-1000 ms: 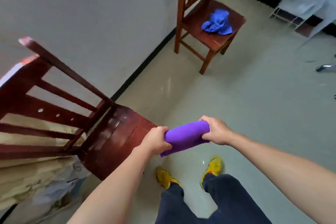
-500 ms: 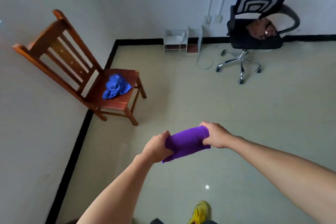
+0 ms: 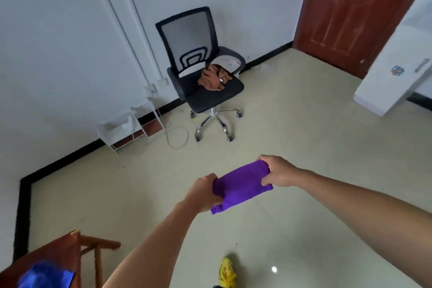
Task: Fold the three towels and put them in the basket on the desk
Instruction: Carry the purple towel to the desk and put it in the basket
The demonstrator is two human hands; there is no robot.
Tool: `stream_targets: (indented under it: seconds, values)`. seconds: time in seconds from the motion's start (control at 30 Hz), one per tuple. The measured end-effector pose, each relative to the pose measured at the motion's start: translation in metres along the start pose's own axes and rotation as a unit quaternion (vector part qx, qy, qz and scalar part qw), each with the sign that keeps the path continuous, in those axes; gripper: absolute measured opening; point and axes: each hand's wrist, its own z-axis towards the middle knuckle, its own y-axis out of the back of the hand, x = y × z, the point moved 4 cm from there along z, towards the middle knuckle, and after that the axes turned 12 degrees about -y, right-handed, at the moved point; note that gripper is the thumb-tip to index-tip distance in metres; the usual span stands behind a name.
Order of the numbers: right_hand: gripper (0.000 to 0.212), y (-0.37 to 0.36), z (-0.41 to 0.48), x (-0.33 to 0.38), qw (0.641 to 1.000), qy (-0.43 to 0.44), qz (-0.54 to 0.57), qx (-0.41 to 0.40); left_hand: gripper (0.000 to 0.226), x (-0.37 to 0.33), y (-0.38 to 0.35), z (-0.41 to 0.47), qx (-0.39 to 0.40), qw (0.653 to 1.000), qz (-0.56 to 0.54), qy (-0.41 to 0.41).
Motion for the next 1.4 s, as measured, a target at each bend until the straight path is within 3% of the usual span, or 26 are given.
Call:
stream_targets:
  seconds: [0.17,0.37,0.77,1.03,1.4]
  values:
    - [0.045,0.093,0.039,-0.042,0.991,-0.071,0.094,-0.059,0.035,-0.066,0.038,0.137,0.085,0.991,0.033,-0.095]
    - [0.045,0.201,0.103,-0.136,0.966,-0.139,0.18,-0.126,0.04,-0.167,0.026,0.303,0.161,0.968,0.052,-0.187]
    - [0.03,0.439,0.236,-0.278,0.928,-0.195,0.257,-0.183,0.032,-0.359,0.005,0.578,0.195,0.953,0.055,-0.225]
    - [0.037,0.583,0.327,-0.356,0.917,-0.212,0.261,-0.215,0.035,-0.464,-0.01,0.754,0.228,0.931,0.064,-0.278]
    - [0.033,0.8,0.423,-0.506,0.822,-0.301,0.373,-0.308,0.041,-0.679,-0.032,1.01,0.292,0.895,-0.01,-0.337]
